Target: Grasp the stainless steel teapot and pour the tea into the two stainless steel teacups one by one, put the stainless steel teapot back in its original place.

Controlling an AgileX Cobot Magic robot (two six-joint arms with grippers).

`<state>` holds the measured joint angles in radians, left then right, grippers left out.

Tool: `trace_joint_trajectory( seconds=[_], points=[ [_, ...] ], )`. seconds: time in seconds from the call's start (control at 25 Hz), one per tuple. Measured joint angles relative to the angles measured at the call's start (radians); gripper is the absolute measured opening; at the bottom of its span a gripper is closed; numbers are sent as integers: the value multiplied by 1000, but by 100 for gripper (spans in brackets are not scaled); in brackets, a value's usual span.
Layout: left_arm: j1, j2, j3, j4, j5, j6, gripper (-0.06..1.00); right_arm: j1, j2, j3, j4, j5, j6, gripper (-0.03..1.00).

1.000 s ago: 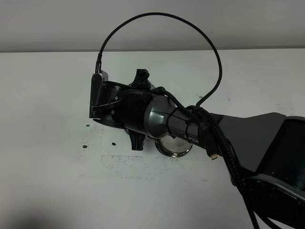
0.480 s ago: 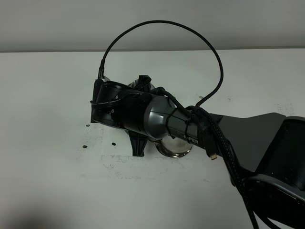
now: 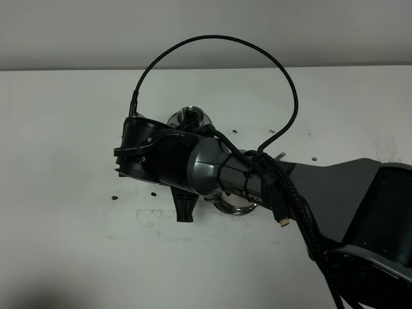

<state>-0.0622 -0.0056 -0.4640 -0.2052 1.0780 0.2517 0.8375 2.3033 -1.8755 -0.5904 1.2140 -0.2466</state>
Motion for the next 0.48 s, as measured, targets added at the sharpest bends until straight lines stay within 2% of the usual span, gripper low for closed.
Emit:
trace_joint_trajectory(
  seconds=[0.48],
  points=[
    [0,0,0,0,0,0,52,54,0,0,-30,1,0,36]
  ],
)
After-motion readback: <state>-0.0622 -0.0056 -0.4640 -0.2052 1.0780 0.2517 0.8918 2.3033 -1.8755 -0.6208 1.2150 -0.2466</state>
